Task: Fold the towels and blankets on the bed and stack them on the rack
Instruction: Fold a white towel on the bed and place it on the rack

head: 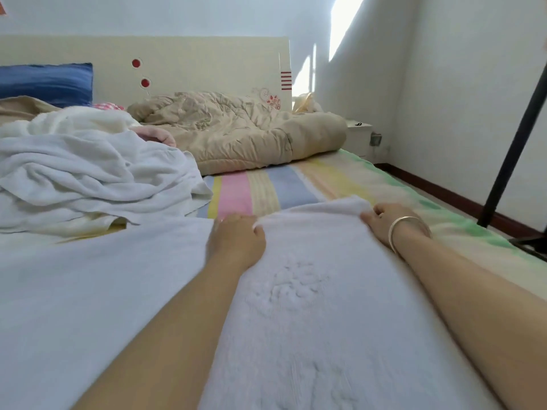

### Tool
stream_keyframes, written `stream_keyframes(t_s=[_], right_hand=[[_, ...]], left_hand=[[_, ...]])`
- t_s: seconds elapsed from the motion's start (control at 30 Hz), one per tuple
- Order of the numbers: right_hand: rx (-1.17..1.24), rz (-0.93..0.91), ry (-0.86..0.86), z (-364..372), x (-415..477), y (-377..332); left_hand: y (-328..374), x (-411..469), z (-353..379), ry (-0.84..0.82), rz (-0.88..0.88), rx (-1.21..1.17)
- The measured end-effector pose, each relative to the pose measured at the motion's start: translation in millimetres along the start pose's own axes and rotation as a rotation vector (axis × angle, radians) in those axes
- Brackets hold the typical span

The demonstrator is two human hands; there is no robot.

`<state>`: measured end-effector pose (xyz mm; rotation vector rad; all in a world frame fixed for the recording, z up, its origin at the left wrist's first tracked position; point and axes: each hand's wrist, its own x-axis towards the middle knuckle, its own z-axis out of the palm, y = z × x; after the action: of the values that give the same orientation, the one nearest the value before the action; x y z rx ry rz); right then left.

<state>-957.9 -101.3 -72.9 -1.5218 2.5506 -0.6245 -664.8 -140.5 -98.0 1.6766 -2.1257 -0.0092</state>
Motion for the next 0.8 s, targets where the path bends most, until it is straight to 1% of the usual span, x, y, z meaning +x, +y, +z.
stream_keyframes(t_s=[0.07, 0.13, 0.2, 0.23, 0.27, 0.3, 0.33, 0.37, 0.43, 0.47, 0.5, 0.53, 0.57, 0.6, 0.67, 0.7, 0.73, 0.77, 0.8], right_hand=[[-0.066, 0.031, 0.006, 6.6, 4.8, -5.4], [-0.062, 0.084, -0.003, 7.1, 7.3, -8.0], [-0.004, 0.161, -0.018, 7.3, 4.9, -7.7], [0.029, 0.207, -0.048, 5.9, 0.2, -8.5], [0.049, 0.235, -0.085, 2.2, -4.6, -11.0], [0.045, 0.233, -0.106, -1.6, -9.3, -15.5], [-0.015, 0.189, -0.090, -6.6, -17.3, -24.4], [-0.123, 0.089, -0.034, -9.4, -26.0, -32.9], [-0.304, -0.240, 0.089, -8.1, -40.6, -53.2], [-0.308, -0.403, 0.052, -2.4, -48.2, -64.4], [-0.279, -0.520, -0.040, 4.3, -56.1, -76.1], [-0.266, -0.577, -0.158, 13.7, -61.6, -86.7], [-0.290, -0.580, -0.272, 23.1, -64.6, -93.7], [-0.318, -0.545, -0.331, 32.4, -63.2, -97.2], [-0.325, -0.417, -0.322, 43.1, -49.7, -96.9], [-0.325, -0.365, -0.296, 46.7, -42.4, -94.8], [-0.320, -0.332, -0.272, 50.8, -37.2, -95.0], [-0.308, -0.306, -0.248, 51.2, -35.7, -92.8], [-0.277, -0.280, -0.224, 50.7, -36.7, -91.5]], left_hand=[[-1.7, 6.6, 2.4, -0.096, -0.024, 0.172], [-1.7, 4.4, 4.9, -0.152, -0.127, 0.305], [-1.7, -5.9, 5.6, -0.081, -0.281, 0.361], [-0.1, -9.3, 3.7, -0.021, -0.322, 0.384], [2.1, -11.5, -0.6, 0.035, -0.312, 0.407], [3.7, -13.6, -2.5, 0.067, -0.261, 0.435], [3.5, -16.6, -6.0, 0.058, -0.196, 0.459], [3.1, -18.9, -6.0, 0.016, -0.131, 0.450], [-0.5, -20.8, -4.6, -0.080, -0.087, 0.351], [-3.3, -20.4, -3.6, -0.122, -0.094, 0.306], [-5.3, -19.2, -3.9, -0.153, -0.102, 0.279], [-7.6, -17.1, -3.8, -0.176, -0.110, 0.258], [-8.9, -15.3, -3.5, -0.202, -0.119, 0.240], [-10.9, -13.6, -2.2, -0.225, -0.127, 0.224], [-12.3, -10.7, -1.0, -0.242, -0.142, 0.196], [-11.5, -10.9, 0.5, -0.224, -0.142, 0.177], [-12.7, -13.5, 0.4, -0.165, -0.140, 0.173], [-10.8, -16.5, -0.4, -0.031, -0.104, 0.174], [-8.3, -18.2, -6.2, 0.158, -0.038, 0.167]])
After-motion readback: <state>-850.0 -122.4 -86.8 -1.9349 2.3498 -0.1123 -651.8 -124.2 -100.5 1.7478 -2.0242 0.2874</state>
